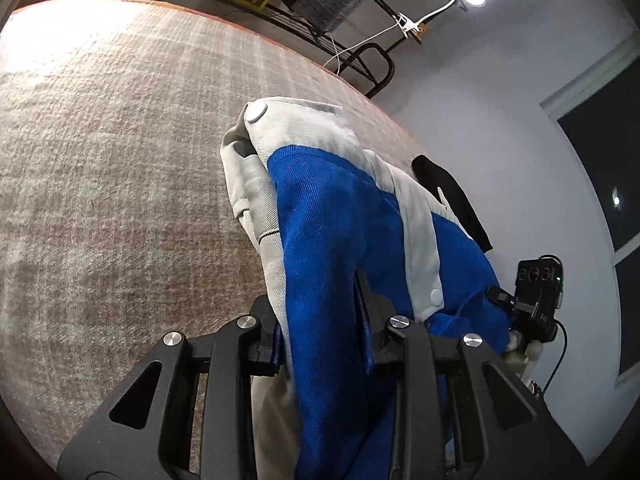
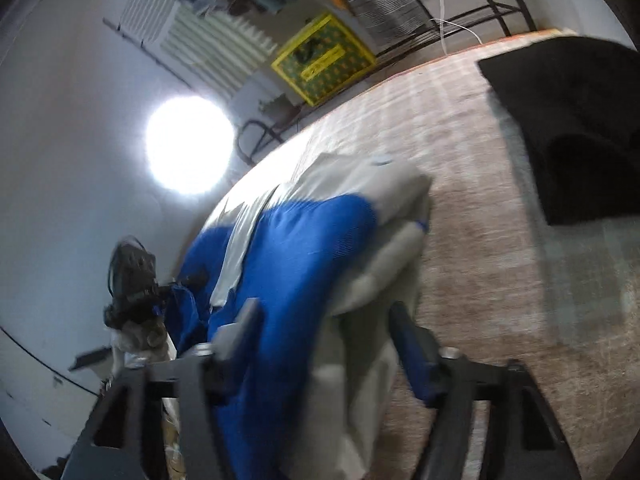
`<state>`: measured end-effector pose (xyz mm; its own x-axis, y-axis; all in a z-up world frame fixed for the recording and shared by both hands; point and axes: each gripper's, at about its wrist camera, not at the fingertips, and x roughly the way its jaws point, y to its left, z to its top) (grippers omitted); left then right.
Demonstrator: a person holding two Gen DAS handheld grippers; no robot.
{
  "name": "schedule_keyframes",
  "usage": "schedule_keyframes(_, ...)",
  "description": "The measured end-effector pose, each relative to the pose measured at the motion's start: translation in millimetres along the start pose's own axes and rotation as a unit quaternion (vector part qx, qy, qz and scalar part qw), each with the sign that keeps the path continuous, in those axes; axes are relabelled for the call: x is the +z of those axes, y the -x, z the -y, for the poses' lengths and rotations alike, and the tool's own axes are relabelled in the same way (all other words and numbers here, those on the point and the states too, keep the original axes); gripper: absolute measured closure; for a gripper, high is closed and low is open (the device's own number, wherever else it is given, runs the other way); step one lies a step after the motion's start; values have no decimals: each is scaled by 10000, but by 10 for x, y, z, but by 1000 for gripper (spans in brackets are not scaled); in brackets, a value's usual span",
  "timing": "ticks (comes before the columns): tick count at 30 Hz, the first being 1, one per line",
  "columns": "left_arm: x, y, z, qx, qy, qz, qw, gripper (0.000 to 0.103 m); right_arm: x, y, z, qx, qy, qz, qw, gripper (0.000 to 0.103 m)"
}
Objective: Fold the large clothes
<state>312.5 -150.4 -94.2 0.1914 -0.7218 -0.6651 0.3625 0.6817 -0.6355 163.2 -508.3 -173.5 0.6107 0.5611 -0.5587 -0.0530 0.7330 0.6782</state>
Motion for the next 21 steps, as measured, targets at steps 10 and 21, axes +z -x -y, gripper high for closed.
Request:
schedule_keyframes(10,-103,66,-100,-36,116,105,9999,75,-3,-467,180,746,-675,-178,9948,60)
schedule_keyframes(21,-152,320,609,-60,-520,343,9980,77,81,39,-375,301,369,396,9981,85)
